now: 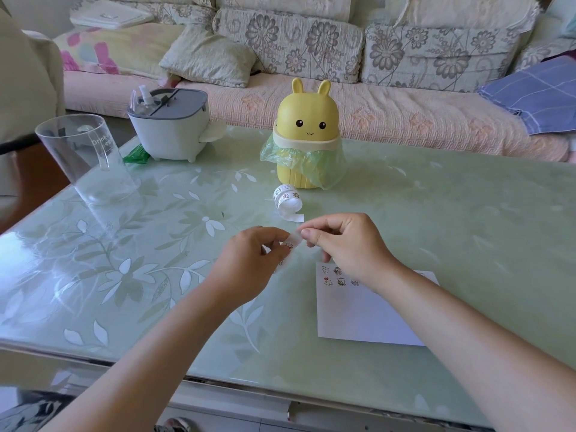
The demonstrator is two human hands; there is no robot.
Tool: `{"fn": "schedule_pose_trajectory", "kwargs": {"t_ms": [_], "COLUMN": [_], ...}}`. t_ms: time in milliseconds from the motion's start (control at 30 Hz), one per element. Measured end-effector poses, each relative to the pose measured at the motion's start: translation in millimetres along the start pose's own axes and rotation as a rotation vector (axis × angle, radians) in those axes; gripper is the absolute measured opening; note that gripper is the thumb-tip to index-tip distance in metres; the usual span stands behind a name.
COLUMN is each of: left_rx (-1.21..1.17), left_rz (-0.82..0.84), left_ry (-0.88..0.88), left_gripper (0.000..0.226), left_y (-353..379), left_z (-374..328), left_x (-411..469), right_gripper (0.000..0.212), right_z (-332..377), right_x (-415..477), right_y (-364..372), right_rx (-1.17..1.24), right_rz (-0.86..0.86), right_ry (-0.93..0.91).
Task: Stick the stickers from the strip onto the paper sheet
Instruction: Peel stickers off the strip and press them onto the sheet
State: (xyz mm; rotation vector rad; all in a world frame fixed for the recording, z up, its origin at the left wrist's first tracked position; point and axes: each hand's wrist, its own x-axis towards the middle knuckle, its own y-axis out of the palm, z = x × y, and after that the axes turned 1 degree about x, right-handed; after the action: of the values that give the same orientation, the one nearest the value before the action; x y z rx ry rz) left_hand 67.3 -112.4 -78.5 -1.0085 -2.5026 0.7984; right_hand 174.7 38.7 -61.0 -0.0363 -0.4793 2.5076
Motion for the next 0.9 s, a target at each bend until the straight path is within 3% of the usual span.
{"fn": "schedule_pose_trajectory", "kwargs": {"t_ms": [267, 367, 467, 567, 667, 800, 900], "left_rx": [0.429, 0.491, 0.515, 0.526, 0.427, 0.031, -0.117], "left_rz": [-0.165, -0.241, -0.299, -0.326, -0.284, -0.080, -0.018], "left_ry": [0.082, 0.099, 0.118, 0.167, 0.187, -0.017, -0.082], "left_gripper": [0.022, 0.037, 0.045, 0.039, 0.022, 0.008, 0.010], "left_y": [3, 6, 11, 16, 24, 36, 44], "left_z": [6, -2, -13, -22, -29, -46, -54], "left_x": [-1, 0, 2, 4, 7, 10, 11], "right_gripper": [0.012, 0.021, 0.013, 0.012, 0.017, 0.021, 0.020], "right_z": [-2, -3, -3, -5, -6, -9, -11], "right_x": [-1, -4, -8, -11, -15, -19, -23], "right_y": [-6, -10, -15, -21, -27, -38, -47], "right_rx": [-0.022, -0.027, 0.018, 0.074, 0.158, 0.248, 0.247], "right_rz": [-0.064, -0.065, -0.077, -0.111, -0.147, -0.193, -0.200], "right_ry": [0.078, 0.105, 0.092, 0.077, 0.107, 0.133, 0.128]}}
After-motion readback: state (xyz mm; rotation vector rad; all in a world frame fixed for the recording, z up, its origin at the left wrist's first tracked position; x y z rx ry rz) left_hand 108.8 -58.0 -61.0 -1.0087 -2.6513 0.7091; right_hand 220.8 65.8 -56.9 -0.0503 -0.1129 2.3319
